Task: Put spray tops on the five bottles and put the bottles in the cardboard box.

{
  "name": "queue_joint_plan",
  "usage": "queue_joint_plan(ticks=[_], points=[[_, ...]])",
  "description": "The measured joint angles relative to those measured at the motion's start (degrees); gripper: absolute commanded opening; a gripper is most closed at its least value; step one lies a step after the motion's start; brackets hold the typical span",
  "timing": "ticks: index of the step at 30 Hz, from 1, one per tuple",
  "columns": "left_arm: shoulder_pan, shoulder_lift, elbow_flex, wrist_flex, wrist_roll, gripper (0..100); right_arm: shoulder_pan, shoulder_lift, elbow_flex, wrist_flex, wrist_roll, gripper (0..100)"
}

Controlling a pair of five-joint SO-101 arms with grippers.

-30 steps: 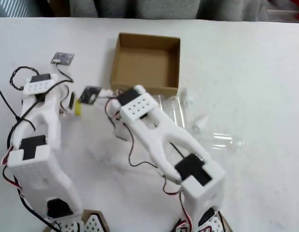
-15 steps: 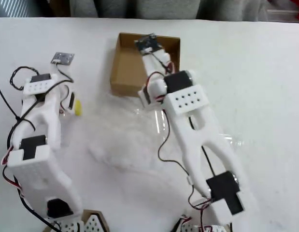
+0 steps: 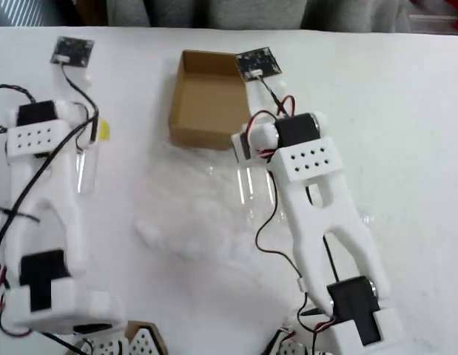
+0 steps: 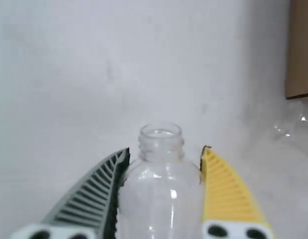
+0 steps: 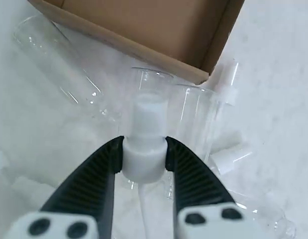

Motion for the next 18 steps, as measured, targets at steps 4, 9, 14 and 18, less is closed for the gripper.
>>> queue_joint_plan(ticks=[4,9,14,18], points=[[0.0,-8.79,0.0,1.67,0.0,8,0.09,0.0,0.0,-0.18,0.0,2.5],[0.09,-16.88,0.88,4.22,0.7,8,0.18,-0.97,0.0,-0.18,0.0,2.5],[2.73,-28.4,12.66,-0.53,6.07,8,0.26,-4.84,0.0,0.35,0.0,2.5],[5.63,-39.56,26.46,-8.97,7.38,8,0.26,-7.74,0.0,1.23,0.0,2.5]])
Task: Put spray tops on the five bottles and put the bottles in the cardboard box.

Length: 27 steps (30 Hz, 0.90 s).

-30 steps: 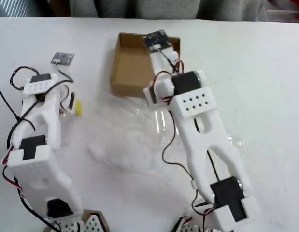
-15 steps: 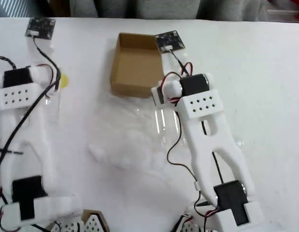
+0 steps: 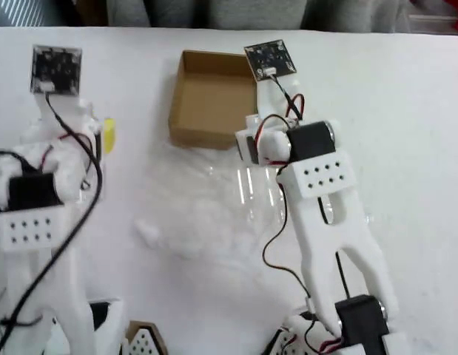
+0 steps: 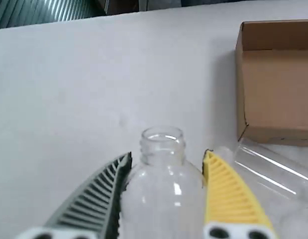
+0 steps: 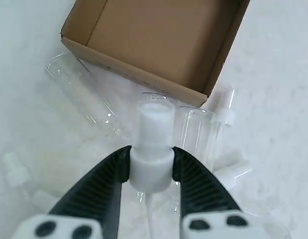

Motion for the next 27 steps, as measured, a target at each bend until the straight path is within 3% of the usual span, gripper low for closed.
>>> queue_joint_plan(ticks=[8,17,21,27], points=[[6.51,-19.25,21.45,-12.04,0.35,8,0.0,-4.22,0.0,-0.97,0.0,2.5],[14.51,-42.02,43.96,-31.38,0.44,8,-0.62,-12.57,0.0,-12.04,0.0,2.5],[18.73,-51.87,50.29,-34.73,0.44,8,-0.62,-16.44,0.0,-18.73,0.0,2.5],[22.42,-61.8,55.47,-35.25,0.44,8,-0.62,-21.98,0.0,-30.59,-12.75,2.5]])
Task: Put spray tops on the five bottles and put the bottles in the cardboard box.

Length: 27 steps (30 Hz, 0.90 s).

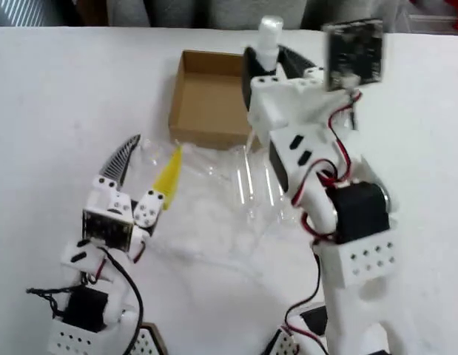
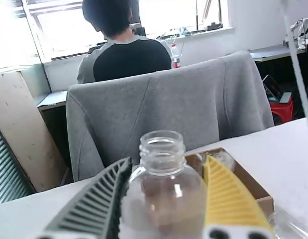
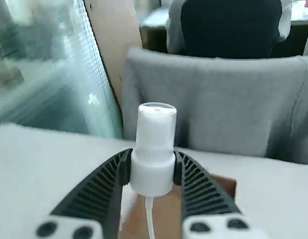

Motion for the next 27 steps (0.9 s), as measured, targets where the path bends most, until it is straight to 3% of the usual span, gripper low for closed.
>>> queue_joint_plan(ticks=[3,9,16,22,27], points=[[0.79,-0.97,1.58,0.0,0.0,8,-1.76,-2.9,0.0,-5.19,-5.8,2.5],[0.7,-1.32,5.89,0.0,0.44,8,-9.85,-7.65,0.88,-6.59,-6.77,2.5],[0.79,-1.32,6.33,2.37,8.53,8,-16.09,-9.93,5.89,-6.59,-6.77,2.5],[0.7,-1.32,8.0,2.81,9.14,8,-16.53,-10.11,7.21,-8.62,-6.77,2.5],[0.7,-1.32,8.09,2.81,9.14,8,-16.7,-10.11,14.07,-16.53,-6.77,2.5]])
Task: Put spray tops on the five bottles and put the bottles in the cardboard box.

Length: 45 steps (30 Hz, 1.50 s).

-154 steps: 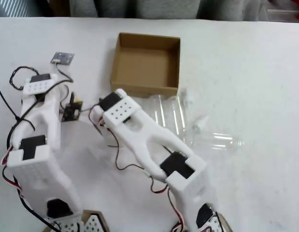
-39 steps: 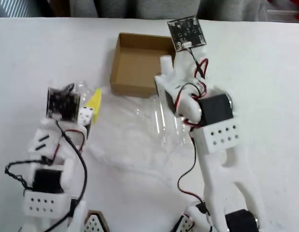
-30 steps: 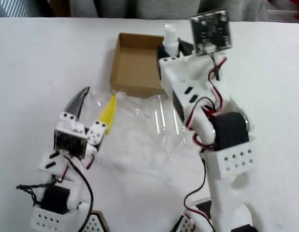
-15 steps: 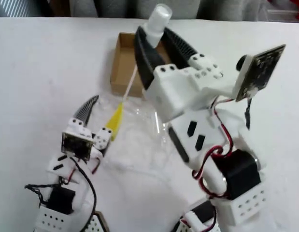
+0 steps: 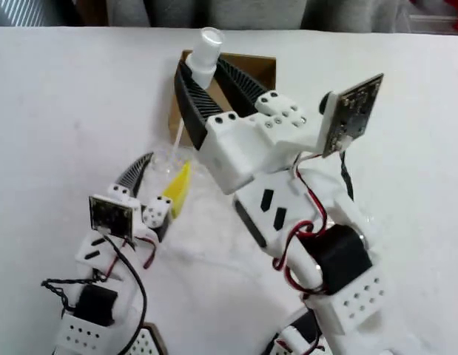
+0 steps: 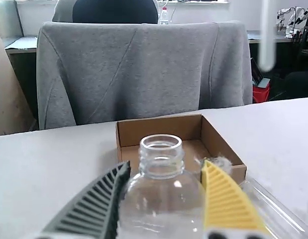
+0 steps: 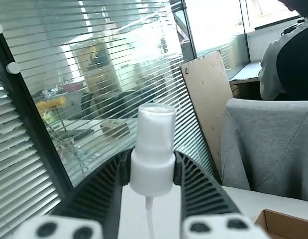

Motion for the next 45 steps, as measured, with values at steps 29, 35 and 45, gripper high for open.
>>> queue_joint_plan(ticks=[29,35,45], points=[[0.0,0.0,0.97,0.09,0.0,8,0.0,6.24,10.99,-19.87,0.0,2.4],[0.0,0.0,0.97,0.09,0.0,8,-0.09,6.33,13.8,-19.87,0.0,2.4],[0.0,0.0,0.97,0.09,0.0,8,-0.09,6.33,14.42,-19.87,0.0,2.4]])
